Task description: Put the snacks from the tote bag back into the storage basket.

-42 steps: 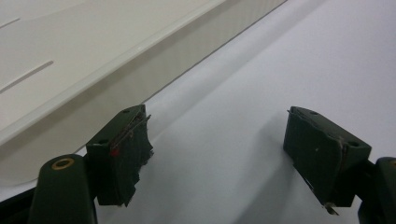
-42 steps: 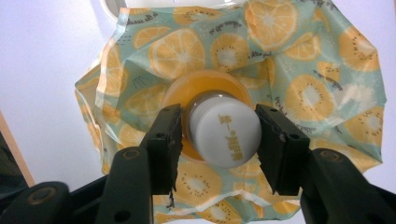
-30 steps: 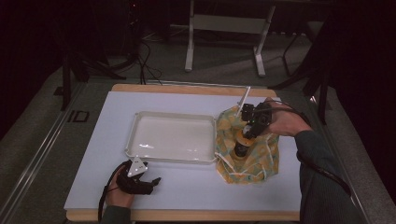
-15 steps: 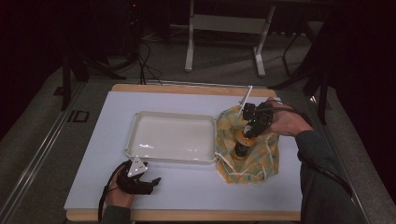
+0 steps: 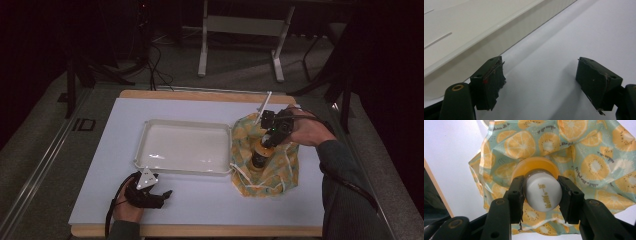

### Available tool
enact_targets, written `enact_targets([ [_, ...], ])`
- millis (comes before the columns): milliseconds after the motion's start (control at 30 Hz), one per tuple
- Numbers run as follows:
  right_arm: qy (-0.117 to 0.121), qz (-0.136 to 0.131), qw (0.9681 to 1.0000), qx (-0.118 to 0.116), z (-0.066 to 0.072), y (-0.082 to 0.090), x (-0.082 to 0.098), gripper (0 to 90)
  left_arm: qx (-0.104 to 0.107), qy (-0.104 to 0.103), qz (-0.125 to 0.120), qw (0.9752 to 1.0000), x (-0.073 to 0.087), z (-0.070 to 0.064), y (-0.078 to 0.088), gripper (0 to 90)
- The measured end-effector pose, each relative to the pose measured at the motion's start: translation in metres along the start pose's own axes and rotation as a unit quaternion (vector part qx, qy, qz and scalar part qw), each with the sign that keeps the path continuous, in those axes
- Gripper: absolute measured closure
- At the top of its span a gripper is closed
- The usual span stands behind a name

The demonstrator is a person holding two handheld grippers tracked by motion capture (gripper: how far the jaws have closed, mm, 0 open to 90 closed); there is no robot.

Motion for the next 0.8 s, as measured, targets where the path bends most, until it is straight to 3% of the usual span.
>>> enact_targets([
  [800, 0.004, -0.008, 0.9998, 0.016, 0.000, 0.026, -0.002, 58.8, 0.001, 0.001, -0.006, 1.0000, 0.000, 0.000, 0.001, 22.6],
])
Point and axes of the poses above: each handheld gripper's, and its own axes: y roughly backward along the jaws, x roughly out of its underside, z roughly to its left, the point moved 6 cm from there along -y, roughly forward along the jaws, and after that the axes turned 2 degrees about -z, right-handed, at the moved point
